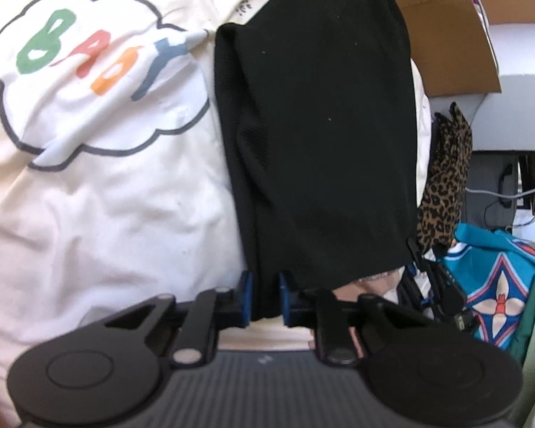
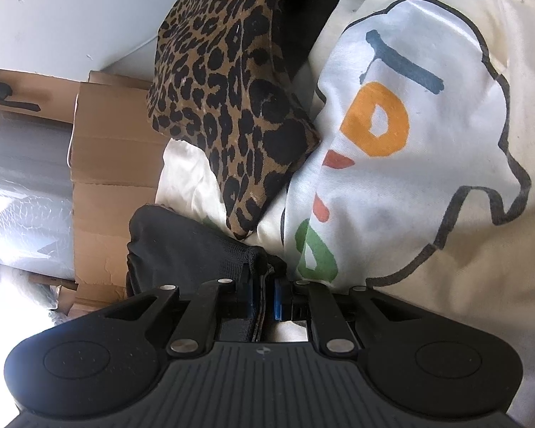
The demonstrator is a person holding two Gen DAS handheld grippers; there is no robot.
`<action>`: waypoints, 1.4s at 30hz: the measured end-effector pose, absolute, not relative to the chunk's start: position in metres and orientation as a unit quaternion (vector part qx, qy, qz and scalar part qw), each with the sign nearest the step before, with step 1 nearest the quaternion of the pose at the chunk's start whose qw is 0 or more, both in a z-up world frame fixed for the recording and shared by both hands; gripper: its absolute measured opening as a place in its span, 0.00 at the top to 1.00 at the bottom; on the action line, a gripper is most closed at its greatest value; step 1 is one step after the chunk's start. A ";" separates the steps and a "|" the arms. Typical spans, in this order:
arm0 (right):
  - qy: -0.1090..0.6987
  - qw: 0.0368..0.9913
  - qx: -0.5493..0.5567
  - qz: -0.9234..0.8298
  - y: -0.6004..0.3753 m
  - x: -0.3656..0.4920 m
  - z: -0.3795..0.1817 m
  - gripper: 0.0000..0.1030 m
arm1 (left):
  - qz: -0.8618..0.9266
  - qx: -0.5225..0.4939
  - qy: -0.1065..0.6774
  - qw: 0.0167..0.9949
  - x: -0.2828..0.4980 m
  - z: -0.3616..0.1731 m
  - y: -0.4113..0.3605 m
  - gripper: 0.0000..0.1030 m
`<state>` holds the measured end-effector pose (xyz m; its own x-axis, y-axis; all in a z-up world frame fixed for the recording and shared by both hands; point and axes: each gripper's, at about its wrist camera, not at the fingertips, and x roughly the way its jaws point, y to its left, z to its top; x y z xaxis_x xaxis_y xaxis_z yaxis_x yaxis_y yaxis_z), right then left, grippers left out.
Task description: Fold clothes
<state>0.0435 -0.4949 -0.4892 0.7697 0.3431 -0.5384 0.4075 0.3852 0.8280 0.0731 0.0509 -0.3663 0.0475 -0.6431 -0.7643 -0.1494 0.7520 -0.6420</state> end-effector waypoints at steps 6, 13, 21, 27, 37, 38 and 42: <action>0.339 0.759 0.555 -0.020 -0.495 0.044 -0.490 0.90 | -0.189 -0.291 0.674 0.652 0.073 -0.367 0.042 0.77; 0.341 0.759 0.554 -0.019 -0.494 0.045 -0.490 0.90 | -0.181 -0.284 0.684 0.647 0.069 -0.366 0.036 0.93; 0.340 0.759 0.554 -0.020 -0.493 0.045 -0.490 0.90 | -0.183 -0.272 0.692 0.644 0.058 -0.364 0.025 0.97; 0.341 0.760 0.553 -0.017 -0.494 0.045 -0.491 0.90 | -0.179 -0.272 0.688 0.648 0.069 -0.372 0.022 0.79; 0.344 0.761 0.550 -0.015 -0.494 0.045 -0.491 0.89 | -0.181 -0.316 0.667 0.650 0.088 -0.390 0.028 0.55; 0.344 0.761 0.549 -0.014 -0.494 0.045 -0.491 0.89 | -0.181 -0.324 0.664 0.649 0.089 -0.392 0.028 0.55; 0.346 0.762 0.548 -0.013 -0.495 0.045 -0.491 0.88 | -0.181 -0.358 0.650 0.645 0.094 -0.399 0.026 0.55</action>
<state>0.0451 -0.4946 -0.4911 0.7606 0.3597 -0.5406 0.3982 0.3992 0.8259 0.0936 0.0259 -0.3992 0.0890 -0.6990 -0.7096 -0.2330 0.6780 -0.6972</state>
